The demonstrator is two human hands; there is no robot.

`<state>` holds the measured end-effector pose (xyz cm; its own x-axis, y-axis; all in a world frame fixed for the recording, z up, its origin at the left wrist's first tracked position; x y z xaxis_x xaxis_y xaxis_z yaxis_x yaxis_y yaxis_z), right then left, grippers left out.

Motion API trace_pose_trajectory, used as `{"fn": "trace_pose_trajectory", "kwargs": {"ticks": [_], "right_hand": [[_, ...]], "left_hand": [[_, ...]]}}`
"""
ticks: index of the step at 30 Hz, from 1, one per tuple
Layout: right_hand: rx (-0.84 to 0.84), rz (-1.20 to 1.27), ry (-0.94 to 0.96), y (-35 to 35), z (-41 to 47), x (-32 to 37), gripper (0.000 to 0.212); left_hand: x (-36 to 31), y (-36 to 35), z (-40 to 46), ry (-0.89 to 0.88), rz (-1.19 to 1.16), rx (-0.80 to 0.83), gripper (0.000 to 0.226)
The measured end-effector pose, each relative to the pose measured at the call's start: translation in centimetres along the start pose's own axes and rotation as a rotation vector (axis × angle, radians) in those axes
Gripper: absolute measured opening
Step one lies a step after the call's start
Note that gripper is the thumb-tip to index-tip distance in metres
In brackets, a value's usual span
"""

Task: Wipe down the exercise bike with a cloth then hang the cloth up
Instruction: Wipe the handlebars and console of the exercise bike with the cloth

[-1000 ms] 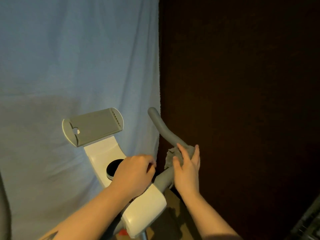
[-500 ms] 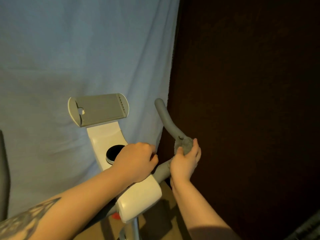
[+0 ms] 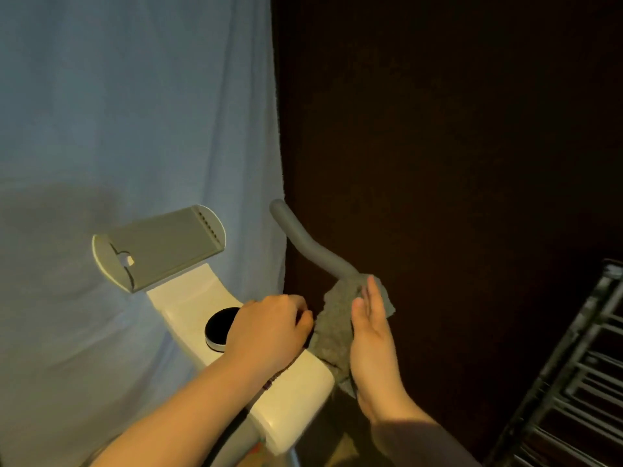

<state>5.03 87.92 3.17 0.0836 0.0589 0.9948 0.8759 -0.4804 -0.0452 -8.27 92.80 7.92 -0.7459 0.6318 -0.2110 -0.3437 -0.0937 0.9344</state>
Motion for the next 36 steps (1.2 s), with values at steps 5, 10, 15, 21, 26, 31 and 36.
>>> {"fn": "trace_pose_trajectory", "kwargs": {"ticks": [5, 10, 15, 21, 26, 31, 36], "right_hand": [[-0.328, -0.166, 0.075, 2.2, 2.1, -1.1, 0.041], [-0.163, -0.206, 0.031, -0.9, 3.3, -0.7, 0.061], [-0.287, -0.284, -0.126, -0.8, 5.9, 0.3, 0.055], [-0.197, -0.349, -0.081, -0.8, 6.7, -0.3, 0.058], [-0.167, -0.423, -0.041, -1.3, 6.6, 0.8, 0.056], [-0.222, -0.322, -0.057, -0.5, 6.6, -0.1, 0.059], [-0.255, -0.216, -0.029, -0.4, 7.0, 0.2, 0.055]], "left_hand": [[-0.5, 0.3, -0.3, -0.024, -0.046, -0.007, 0.025], [-0.7, 0.4, -0.6, -0.050, -0.091, -0.017, 0.025], [-0.6, 0.5, -0.7, -0.046, -0.083, -0.026, 0.025], [-0.9, 0.4, -0.5, -0.047, -0.052, -0.020, 0.024], [-0.5, 0.3, -0.6, -0.010, 0.015, 0.004, 0.025], [-0.2, -0.1, -0.3, 0.040, 0.020, 0.022, 0.023], [0.3, 0.0, -0.7, 0.097, 0.003, 0.042, 0.019]]}}
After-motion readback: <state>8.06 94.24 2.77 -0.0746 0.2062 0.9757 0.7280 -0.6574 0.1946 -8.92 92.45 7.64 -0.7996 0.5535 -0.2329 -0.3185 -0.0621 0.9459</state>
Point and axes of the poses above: each hand's wrist, its own z-axis towards the middle knuckle, its own y-axis out of the back of the hand, x = y × z, the point moved 9 cm from there along z, towards the middle knuckle, and after that the axes turned 10 degrees about -y, right-handed, at the moved point
